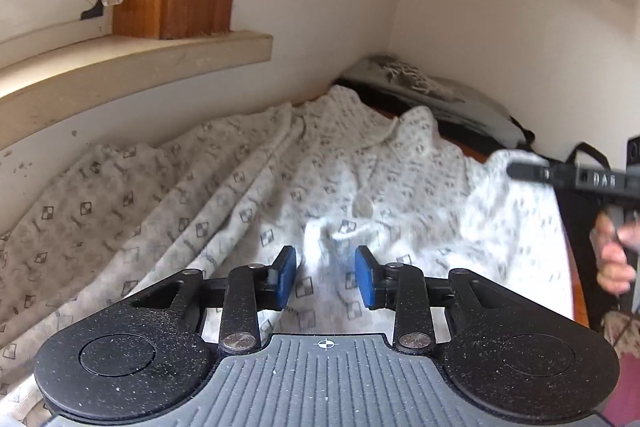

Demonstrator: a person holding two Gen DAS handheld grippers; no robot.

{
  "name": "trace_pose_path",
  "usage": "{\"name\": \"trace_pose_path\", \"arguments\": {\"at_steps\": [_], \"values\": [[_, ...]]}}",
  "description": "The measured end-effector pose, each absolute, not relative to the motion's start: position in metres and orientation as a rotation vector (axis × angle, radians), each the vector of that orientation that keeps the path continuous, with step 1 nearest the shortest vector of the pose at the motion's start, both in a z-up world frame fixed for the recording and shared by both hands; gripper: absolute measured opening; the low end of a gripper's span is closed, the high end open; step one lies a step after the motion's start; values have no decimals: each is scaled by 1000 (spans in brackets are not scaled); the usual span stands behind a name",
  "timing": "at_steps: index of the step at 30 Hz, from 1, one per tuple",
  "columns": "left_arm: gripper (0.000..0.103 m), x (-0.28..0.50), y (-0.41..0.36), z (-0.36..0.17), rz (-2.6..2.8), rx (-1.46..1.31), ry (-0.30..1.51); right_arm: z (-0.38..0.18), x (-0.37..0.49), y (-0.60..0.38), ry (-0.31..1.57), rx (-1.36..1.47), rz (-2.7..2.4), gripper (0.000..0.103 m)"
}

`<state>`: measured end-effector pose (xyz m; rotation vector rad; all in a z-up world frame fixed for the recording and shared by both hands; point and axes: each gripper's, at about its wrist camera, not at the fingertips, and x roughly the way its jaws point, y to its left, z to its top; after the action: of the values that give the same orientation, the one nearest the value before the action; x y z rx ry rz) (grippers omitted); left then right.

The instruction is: Fold clothes

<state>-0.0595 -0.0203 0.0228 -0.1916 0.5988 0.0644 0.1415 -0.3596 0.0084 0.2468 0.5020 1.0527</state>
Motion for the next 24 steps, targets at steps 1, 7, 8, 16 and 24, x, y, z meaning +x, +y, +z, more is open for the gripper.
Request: {"name": "trace_pose_path", "arguments": {"at_steps": [1, 7, 8, 16, 24], "values": [[10, -61, -21, 23, 59, -188, 591, 6, 142, -358, 507, 224, 1042, 5], [4, -71, -25, 35, 94, -161, 489, -5, 148, -352, 555, 178, 997, 5], [4, -71, -25, 36, 106, -164, 485, -1, 148, -351, 537, 180, 1006, 5], [25, -63, -10, 23, 173, -202, 558, 1, 158, -331, 581, -2, 913, 10], [36, -69, -5, 27, 213, -214, 524, -6, 175, -372, 627, 153, 871, 14]]}}
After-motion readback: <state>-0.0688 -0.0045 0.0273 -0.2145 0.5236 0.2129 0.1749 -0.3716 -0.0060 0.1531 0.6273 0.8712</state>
